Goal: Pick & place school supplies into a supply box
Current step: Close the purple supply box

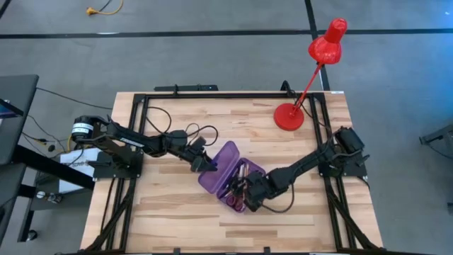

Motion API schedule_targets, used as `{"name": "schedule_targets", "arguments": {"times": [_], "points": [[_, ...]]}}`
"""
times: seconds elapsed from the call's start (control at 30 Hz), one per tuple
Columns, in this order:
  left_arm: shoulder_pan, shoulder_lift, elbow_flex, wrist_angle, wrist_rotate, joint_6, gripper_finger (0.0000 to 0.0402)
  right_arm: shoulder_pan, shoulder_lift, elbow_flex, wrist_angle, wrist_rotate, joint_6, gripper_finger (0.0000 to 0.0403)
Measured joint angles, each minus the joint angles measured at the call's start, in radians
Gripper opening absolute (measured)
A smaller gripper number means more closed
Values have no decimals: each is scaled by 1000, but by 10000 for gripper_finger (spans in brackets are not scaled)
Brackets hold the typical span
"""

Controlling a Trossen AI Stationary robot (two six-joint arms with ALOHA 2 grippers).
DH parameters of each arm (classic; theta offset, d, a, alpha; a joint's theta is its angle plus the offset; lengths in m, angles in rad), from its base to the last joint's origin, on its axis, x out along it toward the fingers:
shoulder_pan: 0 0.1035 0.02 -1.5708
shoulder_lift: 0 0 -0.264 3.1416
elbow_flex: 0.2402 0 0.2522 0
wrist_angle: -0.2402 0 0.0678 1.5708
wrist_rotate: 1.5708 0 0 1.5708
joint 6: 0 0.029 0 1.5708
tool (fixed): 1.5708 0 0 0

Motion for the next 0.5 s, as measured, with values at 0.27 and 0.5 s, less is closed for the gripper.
{"name": "schedule_targets", "arguments": {"times": [0.27,0.5], "points": [[2,-1,1,45,-13,4,281,-97,0,0,47,5,-121,42],[2,-1,1,68,-27,4,281,-140,0,0,73,29,-197,42]]}}
